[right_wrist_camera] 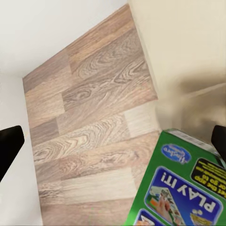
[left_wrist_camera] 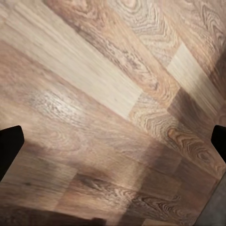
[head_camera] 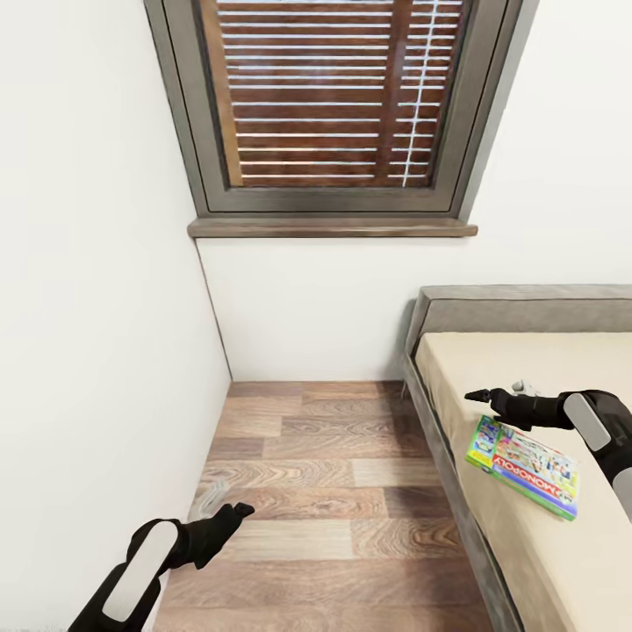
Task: Put all the toys in the child's room - the three board games (two on the bed and one on the table), the two jigsaw puzzles on the table, and the tennis ball on the table - inside the toy box on the table in the child's room.
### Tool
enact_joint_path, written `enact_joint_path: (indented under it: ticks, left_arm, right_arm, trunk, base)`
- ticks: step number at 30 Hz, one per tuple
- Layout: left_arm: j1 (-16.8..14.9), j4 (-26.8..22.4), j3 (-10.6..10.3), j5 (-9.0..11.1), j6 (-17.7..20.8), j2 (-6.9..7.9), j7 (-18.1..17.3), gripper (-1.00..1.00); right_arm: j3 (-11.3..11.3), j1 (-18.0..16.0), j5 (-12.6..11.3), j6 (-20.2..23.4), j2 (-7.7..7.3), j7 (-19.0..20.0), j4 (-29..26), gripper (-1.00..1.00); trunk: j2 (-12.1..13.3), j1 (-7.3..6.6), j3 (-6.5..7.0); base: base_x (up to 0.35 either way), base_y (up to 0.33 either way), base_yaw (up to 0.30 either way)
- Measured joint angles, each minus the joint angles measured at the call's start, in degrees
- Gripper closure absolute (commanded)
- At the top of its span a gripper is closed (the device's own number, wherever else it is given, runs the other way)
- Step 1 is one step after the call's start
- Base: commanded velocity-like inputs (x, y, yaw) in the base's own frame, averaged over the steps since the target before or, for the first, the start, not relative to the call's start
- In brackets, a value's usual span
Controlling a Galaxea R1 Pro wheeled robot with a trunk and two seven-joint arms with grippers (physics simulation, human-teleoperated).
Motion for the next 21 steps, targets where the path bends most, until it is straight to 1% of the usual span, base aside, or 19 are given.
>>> enact_joint_path:
  ticks: [7,21]
  left_arm:
    - [-0.03,0.0,0.0,-0.19,0.01,-0.04,0.01,-1.0]
    - [-0.02,0.01,0.0,-0.3,0.01,-0.09,0.0,-1.0]
  right_arm:
    - [-0.01,0.01,0.02,0.0,-0.02,-0.02,-0.01,-1.0]
    - [-0.12,0.02,0.08,-0.1,-0.04,-0.01,-0.01,-1.0]
  trunk:
    - [0.0,0.0,0.0]
    - [0.0,0.0,0.0]
  base:
    - [-0.001,0.0,0.043]
    - [0.0,0.0,0.011]
